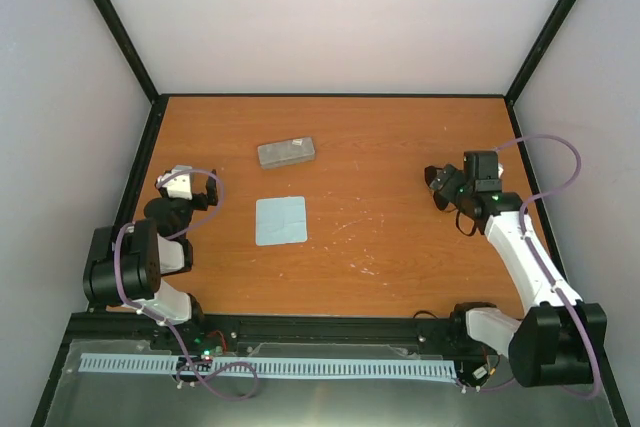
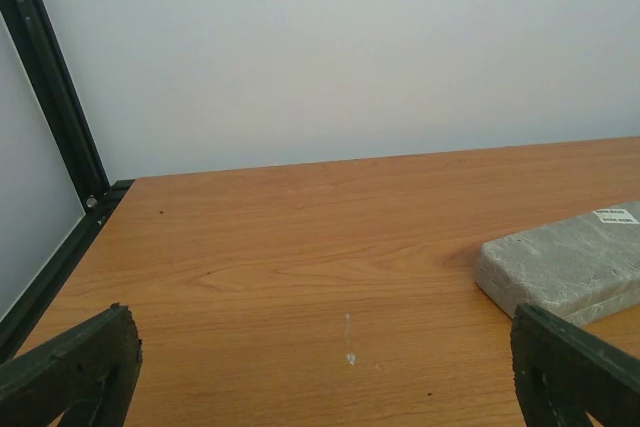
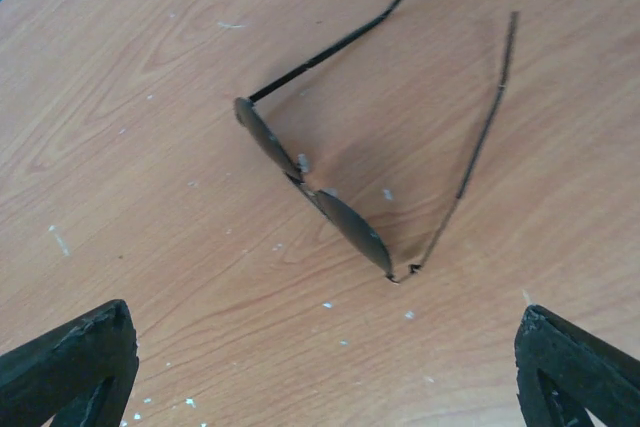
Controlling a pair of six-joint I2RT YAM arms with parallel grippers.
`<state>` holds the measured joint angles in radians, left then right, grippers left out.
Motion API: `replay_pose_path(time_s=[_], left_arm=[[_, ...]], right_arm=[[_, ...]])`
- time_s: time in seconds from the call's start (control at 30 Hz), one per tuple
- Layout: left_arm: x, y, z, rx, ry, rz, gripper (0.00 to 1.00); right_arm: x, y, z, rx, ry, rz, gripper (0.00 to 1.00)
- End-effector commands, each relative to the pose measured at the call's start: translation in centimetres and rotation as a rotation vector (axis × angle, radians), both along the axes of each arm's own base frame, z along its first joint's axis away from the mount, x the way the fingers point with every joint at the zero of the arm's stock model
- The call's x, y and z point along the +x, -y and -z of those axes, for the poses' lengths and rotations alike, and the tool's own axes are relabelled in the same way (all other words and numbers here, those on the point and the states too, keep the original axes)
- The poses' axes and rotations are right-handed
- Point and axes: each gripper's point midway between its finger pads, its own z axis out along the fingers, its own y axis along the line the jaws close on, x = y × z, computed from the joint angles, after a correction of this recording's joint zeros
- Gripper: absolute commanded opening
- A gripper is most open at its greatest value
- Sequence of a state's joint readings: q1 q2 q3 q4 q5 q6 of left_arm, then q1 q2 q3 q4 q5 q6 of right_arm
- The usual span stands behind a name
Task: Organize the sunglasses
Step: Pick up the sunglasses case from the center of the board.
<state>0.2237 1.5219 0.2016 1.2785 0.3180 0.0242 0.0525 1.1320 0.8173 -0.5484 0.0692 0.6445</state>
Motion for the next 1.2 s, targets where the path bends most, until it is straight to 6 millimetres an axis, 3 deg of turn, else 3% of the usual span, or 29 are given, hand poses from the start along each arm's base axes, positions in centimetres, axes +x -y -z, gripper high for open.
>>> replay_pose_path(time_s=[0.0,0.1,0.2,0.27,0.37,0.43,0.47,0.6,0.63,0.73,0.83,0.97,1.17], left_arm=[[0.5,-0.3,-1.4,-0.005,0.044,-0.004,0.99],[0.5,-0.3,-1.4,-0.005,0.044,-0.004,1.0],[0.5,-0.2,-1.4,-0.003,0.044,-0.003,1.0],[0.6,-0.3,-1.3,-0.006,0.038,-0.002,0.99],[0.8,-0.3,-1.6,-0.007,0.045,-0.005,0.99],[2.0,-0.2,-1.5,-0.015,-0.027,0.02,0.99],[2.8,0.4,-2.1,-0.007,-0.05,0.065,1.0],[5.2,4.7,-3.8,0.061,-0.188,0.411,0.71],[6.0,5.7,-4.4,0.058,-0.233,0.488,0.69],[8.0,8.3,-5.4,0.114,-0.359,0.657,0.69],[8.1,11.4,-3.1,0.319,-0.45,0.805,0.73],[7.7,13.4,0.5,0.567,-0.566,0.92,0.76],[8.0,13.5,3.4,0.79,-0.642,1.018,0.74]], right_arm=[[-2.2,2.2,-0.7,-0.03,-0.024,0.172,1.0],[-2.0,1.4,-1.4,0.067,0.089,0.185,1.0],[-0.6,-1.1,-4.3,0.201,0.31,0.074,1.0],[-0.3,-1.8,-5.0,0.243,0.328,0.055,0.98],[0.1,-3.8,-3.6,0.221,0.196,-0.084,0.95],[0.3,-4.7,-2.3,0.203,0.118,-0.149,0.94],[0.4,-5.1,-1.7,0.194,0.088,-0.177,0.92],[1.3,-6.0,-0.6,0.144,-0.015,-0.258,0.88],[1.7,-6.5,-0.4,0.128,-0.038,-0.285,0.93],[2.9,-7.9,-0.5,0.091,-0.08,-0.361,0.94],[4.5,-9.4,-0.2,0.074,-0.102,-0.407,0.93],[7.3,-11.7,0.3,0.137,-0.084,-0.438,0.91],[10.4,-14.6,1.5,0.189,-0.082,-0.5,0.92]])
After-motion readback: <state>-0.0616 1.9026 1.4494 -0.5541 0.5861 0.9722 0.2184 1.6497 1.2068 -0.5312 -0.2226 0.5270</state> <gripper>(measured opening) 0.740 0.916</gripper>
